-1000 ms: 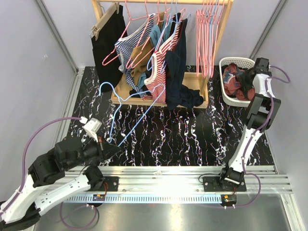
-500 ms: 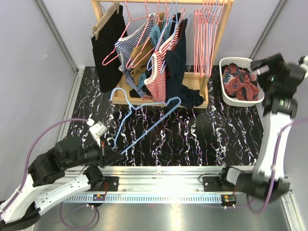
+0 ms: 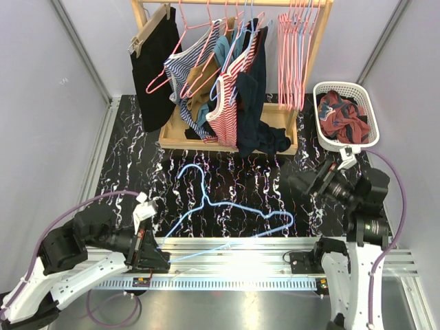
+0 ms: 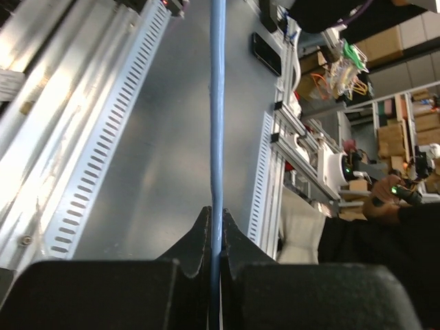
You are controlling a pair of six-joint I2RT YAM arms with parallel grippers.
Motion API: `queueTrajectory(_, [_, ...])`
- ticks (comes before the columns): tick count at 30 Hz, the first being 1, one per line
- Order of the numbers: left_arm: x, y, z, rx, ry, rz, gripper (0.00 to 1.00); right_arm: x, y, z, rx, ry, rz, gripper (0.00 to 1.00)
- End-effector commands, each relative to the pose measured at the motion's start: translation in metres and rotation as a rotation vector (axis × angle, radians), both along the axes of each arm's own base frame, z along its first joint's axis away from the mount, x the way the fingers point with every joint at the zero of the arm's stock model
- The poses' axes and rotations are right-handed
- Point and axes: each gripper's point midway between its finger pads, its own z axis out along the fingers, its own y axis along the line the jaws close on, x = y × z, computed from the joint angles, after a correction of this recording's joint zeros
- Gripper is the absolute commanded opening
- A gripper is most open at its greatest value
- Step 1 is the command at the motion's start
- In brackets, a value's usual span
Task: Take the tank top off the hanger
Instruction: Pass the hanger from the left arm to the right
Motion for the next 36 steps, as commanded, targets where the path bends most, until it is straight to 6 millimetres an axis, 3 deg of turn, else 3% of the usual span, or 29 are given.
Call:
queueTrajectory(1, [-0.029, 0.011, 0.003, -0.024, 0.091, -0.129, 0.0, -0.06, 0.044, 0.044, 0.068, -0.178, 0.374, 1.0])
queueTrajectory(4, [-0.037, 0.016, 0.002, -0.031, 0.119, -0.153, 0.0, -0.091, 0.061, 0.056, 0.073, -0.238, 0.585, 1.0])
queueTrajectory(7, [-0.044, 0.02, 0.006, -0.056, 0.139, -0.178, 0.0, -0.112, 0.071, 0.056, 0.077, -0.244, 0.726, 1.0])
queueTrajectory(13, [-0.049, 0.018, 0.006, -0.072, 0.189, -0.217, 0.0, -0.184, 0.084, 0.051, 0.078, -0.218, 1.117, 1.0])
queueTrajectory(20, [-0.044, 0.013, 0.005, -0.017, 0.173, -0.234, 0.0, -0.224, 0.082, 0.042, 0.009, -0.121, 1.314, 0.95])
queueTrajectory(24, [-0.042, 0.013, 0.011, -0.008, 0.157, -0.237, 0.0, -0.231, 0.083, 0.02, -0.091, 0.005, 1.337, 0.91])
queueTrajectory(28, [-0.041, 0.011, 0.015, -0.002, 0.156, -0.238, 0.0, -0.22, 0.087, -0.004, -0.257, 0.082, 1.279, 0.89])
queueTrajectory(31, [-0.043, 0.013, 0.014, 0.006, 0.171, -0.248, 0.0, -0.202, 0.085, 0.009, -0.342, -0.022, 1.18, 0.94])
queueTrajectory(33, [-0.044, 0.013, 0.008, 0.023, 0.182, -0.249, 0.0, -0.181, 0.085, 0.033, -0.374, -0.159, 1.049, 1.0])
queueTrajectory(36, [-0.045, 0.015, 0.003, 0.035, 0.198, -0.251, 0.0, -0.173, 0.08, 0.057, -0.348, -0.275, 0.951, 1.0])
